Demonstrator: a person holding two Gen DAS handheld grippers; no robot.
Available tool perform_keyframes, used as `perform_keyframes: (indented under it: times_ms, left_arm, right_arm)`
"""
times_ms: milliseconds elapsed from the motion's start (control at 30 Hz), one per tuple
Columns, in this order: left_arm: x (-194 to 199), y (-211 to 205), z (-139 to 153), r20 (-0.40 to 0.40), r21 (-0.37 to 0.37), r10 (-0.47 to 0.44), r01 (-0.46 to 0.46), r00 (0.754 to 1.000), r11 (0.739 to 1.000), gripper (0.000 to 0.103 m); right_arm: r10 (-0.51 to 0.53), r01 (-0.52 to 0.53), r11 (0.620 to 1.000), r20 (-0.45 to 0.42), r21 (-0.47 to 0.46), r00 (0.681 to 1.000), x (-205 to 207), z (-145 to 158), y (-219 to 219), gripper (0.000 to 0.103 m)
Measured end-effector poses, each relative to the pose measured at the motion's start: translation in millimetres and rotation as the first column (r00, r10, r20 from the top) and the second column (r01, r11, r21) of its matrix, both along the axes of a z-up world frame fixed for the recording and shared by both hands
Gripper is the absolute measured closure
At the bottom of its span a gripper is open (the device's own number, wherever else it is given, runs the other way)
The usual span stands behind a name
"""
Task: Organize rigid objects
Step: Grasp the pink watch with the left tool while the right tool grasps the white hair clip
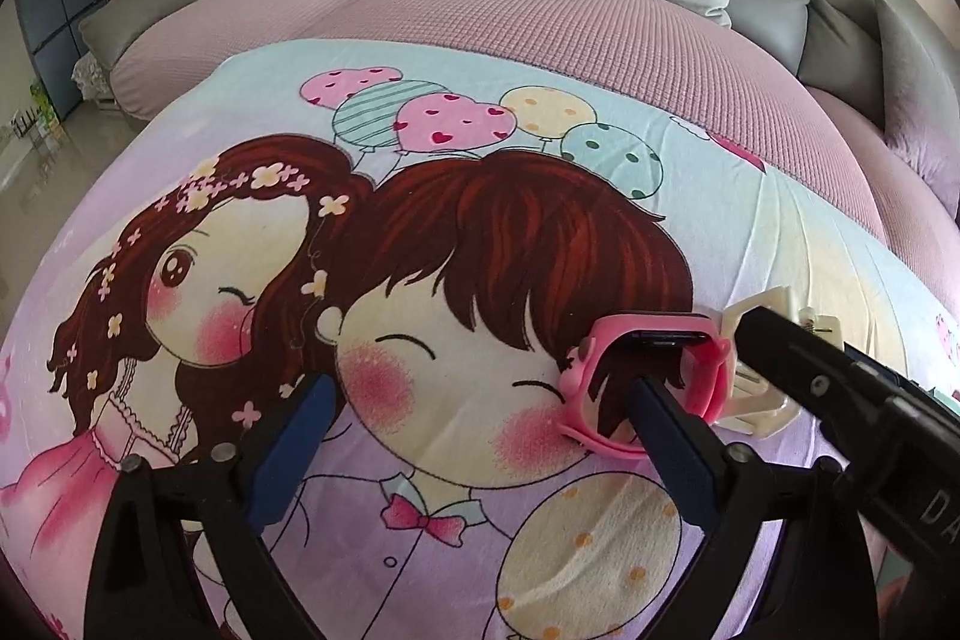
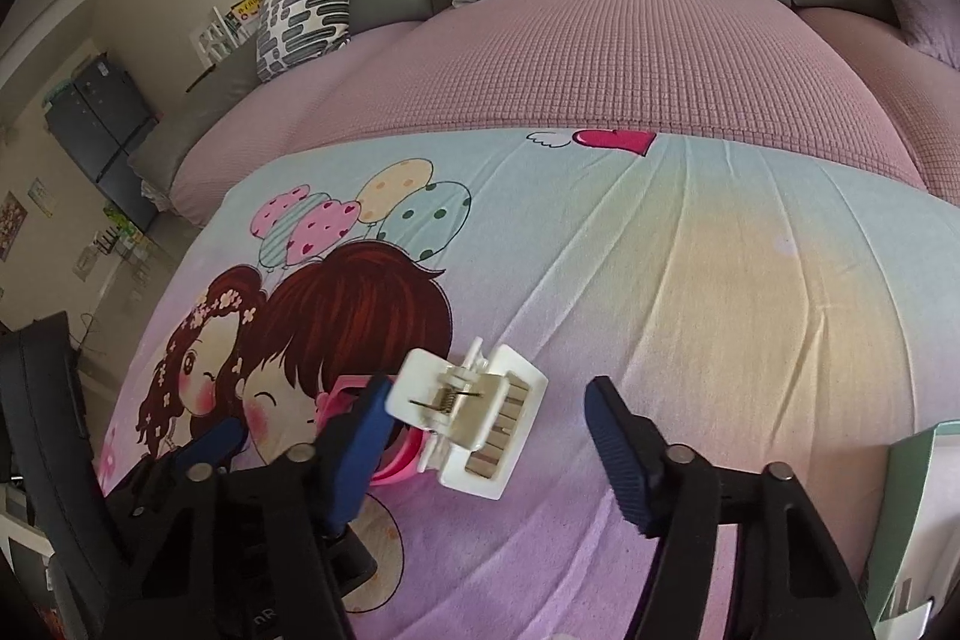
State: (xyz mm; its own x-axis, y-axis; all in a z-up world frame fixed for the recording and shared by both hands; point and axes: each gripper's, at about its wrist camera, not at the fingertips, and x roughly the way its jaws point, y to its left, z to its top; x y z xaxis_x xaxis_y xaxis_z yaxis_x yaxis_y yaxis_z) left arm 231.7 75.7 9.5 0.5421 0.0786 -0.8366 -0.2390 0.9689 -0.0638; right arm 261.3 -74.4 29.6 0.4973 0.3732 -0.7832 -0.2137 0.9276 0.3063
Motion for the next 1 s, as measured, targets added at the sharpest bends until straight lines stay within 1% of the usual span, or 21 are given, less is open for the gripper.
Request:
perform_keyframes:
  times_ms: [33, 67, 100, 133, 167, 200, 233, 300, 333, 367, 400, 433, 467, 500, 567, 767, 1000]
  left_arm:
    - [0.2, -1.3, 0.3, 0.001, 0.006, -0.005, 0.005, 1.0, 1.0, 0.021]
    - [0.4, -3.4, 1.0, 0.002, 0.017, -0.008, 0.008, 1.0, 1.0, 0.028]
    - [0.8, -5.7, 1.8, 0.003, 0.024, -0.016, 0.016, 1.0, 1.0, 0.033]
    - [0.8, -7.4, 2.3, 0.004, 0.023, -0.024, 0.024, 1.0, 0.999, 0.037]
    - [1.2, -9.1, 3.1, 0.009, 0.015, -0.037, 0.037, 0.999, 0.999, 0.046]
    - [1.4, -11.1, 3.8, 0.011, 0.01, -0.048, 0.048, 0.999, 0.999, 0.053]
    - [1.3, -13.5, 4.4, 0.012, 0.01, -0.058, 0.058, 0.998, 0.998, 0.056]
    - [0.3, -18.8, 5.3, 0.015, 0.011, -0.077, 0.076, 0.997, 0.997, 0.07]
    - [0.6, -21.1, 5.2, 0.019, 0.005, -0.089, 0.089, 0.996, 0.996, 0.075]
    - [0.4, -23.7, 5.2, 0.021, -0.004, -0.102, 0.102, 0.995, 0.995, 0.083]
    - [0.5, -25.8, 5.1, 0.022, -0.011, -0.11, 0.11, 0.994, 0.994, 0.087]
    - [0.2, -27.3, 5.4, 0.022, -0.01, -0.111, 0.111, 0.994, 0.994, 0.088]
    - [-0.1, -27.6, 5.8, 0.023, -0.014, -0.11, 0.11, 0.994, 0.994, 0.091]
    - [-0.6, -26.1, 6.8, 0.028, -0.029, -0.106, 0.107, 0.994, 0.994, 0.092]
    - [-2.1, -23.9, 7.9, 0.034, -0.06, -0.103, 0.105, 0.994, 0.993, 0.092]
    - [-10.0, -26.2, 10.1, 0.037, -0.083, -0.085, 0.088, 0.996, 0.993, 0.093]
    - [-26.7, -38.1, 22.4, 0.061, -0.107, -0.091, 0.097, 0.994, 0.99, 0.093]
  right_arm:
    - [-0.005, 0.005, 1.0, 0.007, 0.006, 1.0, -0.5, 1.2, -2.1, 0.048]
    - [-0.009, 0.009, 1.0, 0.011, 0.007, 1.0, -0.9, 2.2, -3.2, 0.052]
    - [-0.013, 0.013, 1.0, 0.013, 0.007, 1.0, -1.1, 3.1, -3.6, 0.056]
    - [-0.016, 0.016, 1.0, 0.015, 0.011, 1.0, -1.3, 3.9, -4.6, 0.057]
    - [-0.017, 0.017, 1.0, 0.017, 0.015, 1.0, -1.7, 4.5, -4.9, 0.058]
    - [-0.016, 0.016, 1.0, 0.02, 0.019, 1.0, -2.1, 5.0, -5.3, 0.062]
    - [-0.016, 0.015, 1.0, 0.022, 0.021, 1.0, -2.4, 5.2, -5.4, 0.064]
    - [-0.016, 0.016, 1.0, 0.024, 0.023, 1.0, -3.8, 5.2, -6.0, 0.065]
    - [-0.018, 0.017, 0.999, 0.025, 0.027, 1.0, -4.6, 5.0, -6.6, 0.065]
    - [-0.019, 0.018, 0.999, 0.026, 0.031, 0.999, -5.2, 5.2, -7.3, 0.065]
    - [-0.02, 0.019, 0.999, 0.028, 0.033, 0.999, -5.8, 5.4, -8.1, 0.065]
    - [-0.021, 0.02, 0.999, 0.031, 0.034, 0.999, -6.6, 6.0, -9.0, 0.065]
    - [-0.022, 0.021, 0.999, 0.034, 0.036, 0.999, -7.7, 7.0, -10.6, 0.065]
    - [-0.023, 0.021, 0.999, 0.037, 0.042, 0.999, -8.7, 8.1, -12.4, 0.065]
    - [-0.027, 0.025, 0.998, 0.045, 0.054, 0.999, -12.6, 11.8, -17.3, 0.065]
    - [-0.065, 0.06, 0.995, 0.058, 0.082, 0.996, -31.8, 22.9, -40.9, 0.066]
    - [-0.132, 0.122, 0.987, 0.089, 0.105, 0.987, -66.7, 40.1, -76.7, 0.066]
